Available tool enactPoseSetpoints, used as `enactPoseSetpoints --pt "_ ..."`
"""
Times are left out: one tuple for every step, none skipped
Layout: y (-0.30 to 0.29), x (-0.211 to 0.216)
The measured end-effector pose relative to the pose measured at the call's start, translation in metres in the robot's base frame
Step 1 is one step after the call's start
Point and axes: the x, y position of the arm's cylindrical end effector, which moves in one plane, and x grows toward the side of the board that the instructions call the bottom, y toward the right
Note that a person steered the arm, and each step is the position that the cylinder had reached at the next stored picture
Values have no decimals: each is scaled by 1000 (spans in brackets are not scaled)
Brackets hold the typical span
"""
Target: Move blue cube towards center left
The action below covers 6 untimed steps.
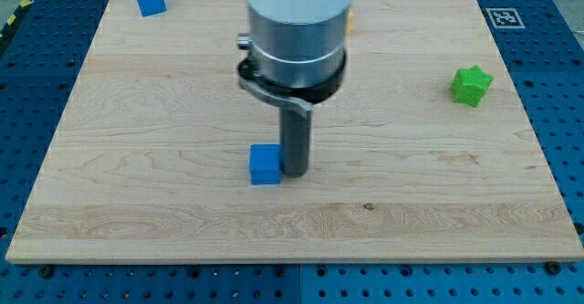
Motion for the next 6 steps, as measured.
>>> enactPoseSetpoints --pt "-32 6" --pt "-57 22" --pt "-88 25" --pt "-121 22" --pt "-144 15" --pt "-148 1"
